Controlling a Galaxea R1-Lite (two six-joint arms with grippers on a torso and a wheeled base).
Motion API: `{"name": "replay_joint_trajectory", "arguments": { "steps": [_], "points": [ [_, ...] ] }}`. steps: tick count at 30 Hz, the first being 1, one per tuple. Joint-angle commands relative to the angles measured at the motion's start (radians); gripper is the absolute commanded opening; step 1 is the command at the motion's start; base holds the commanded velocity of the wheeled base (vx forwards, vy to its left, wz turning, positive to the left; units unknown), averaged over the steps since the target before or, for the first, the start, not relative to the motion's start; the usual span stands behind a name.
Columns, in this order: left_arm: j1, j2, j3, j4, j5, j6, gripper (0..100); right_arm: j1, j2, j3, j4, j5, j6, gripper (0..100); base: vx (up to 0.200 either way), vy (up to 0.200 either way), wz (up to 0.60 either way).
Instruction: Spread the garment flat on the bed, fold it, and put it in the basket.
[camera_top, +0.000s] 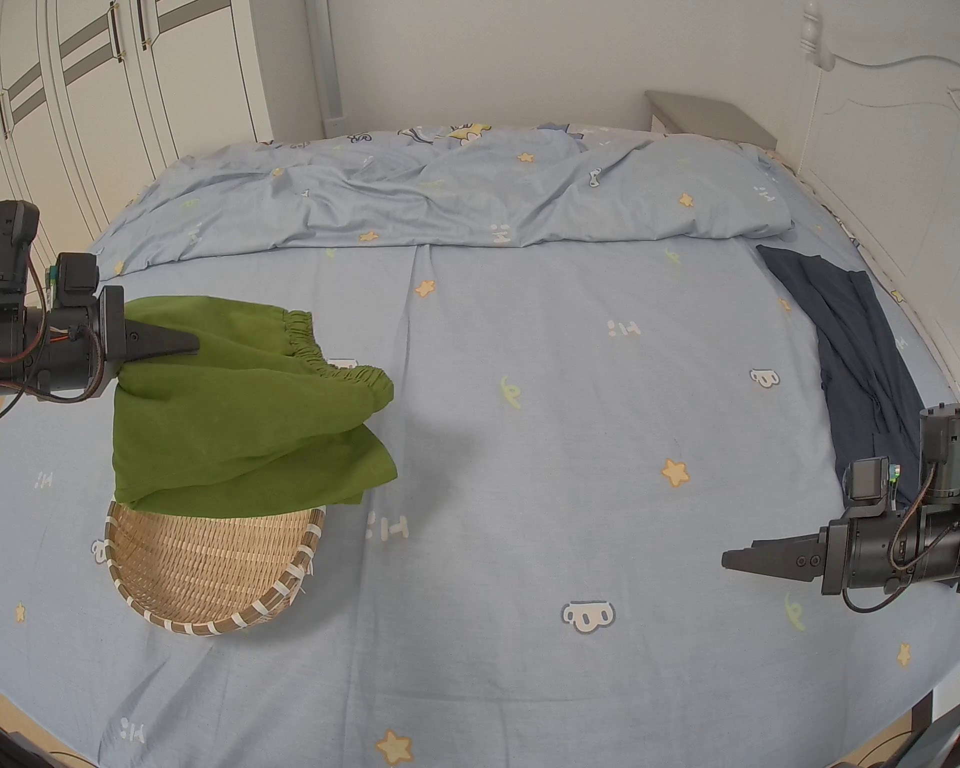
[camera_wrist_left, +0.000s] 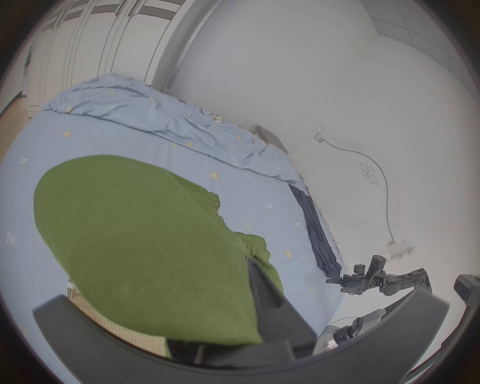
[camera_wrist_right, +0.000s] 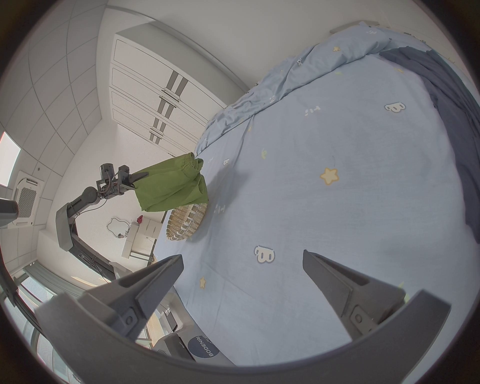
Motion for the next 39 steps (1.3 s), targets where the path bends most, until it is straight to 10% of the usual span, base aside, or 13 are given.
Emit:
{"name": "replay_joint_trajectory", "arguments": {
  "steps": [1, 27, 30, 39],
  "points": [
    [0.045, -0.004, 0.038, -0.005, 0.007, -0.002, 0, 0.005, 0.001, 0.002, 0.001, 0.000, 0.000, 100, 0.000, 0.000, 0.00],
    [0.112, -0.056, 0.224, 0.194, 0.032, 0.005, 0, 0.010, -0.002, 0.005, 0.002, 0.002, 0.000, 100, 0.000, 0.000, 0.00],
    [0.109, 0.096, 0.216, 0.187, 0.151, 0.009, 0, 0.016, -0.003, 0.006, 0.004, 0.000, 0.000, 100, 0.000, 0.000, 0.00],
    [0.145, 0.324, 0.163, 0.102, 0.194, 0.010, 0, 0.017, -0.002, 0.006, 0.004, 0.000, 0.000, 100, 0.000, 0.000, 0.00]
  ]
}}
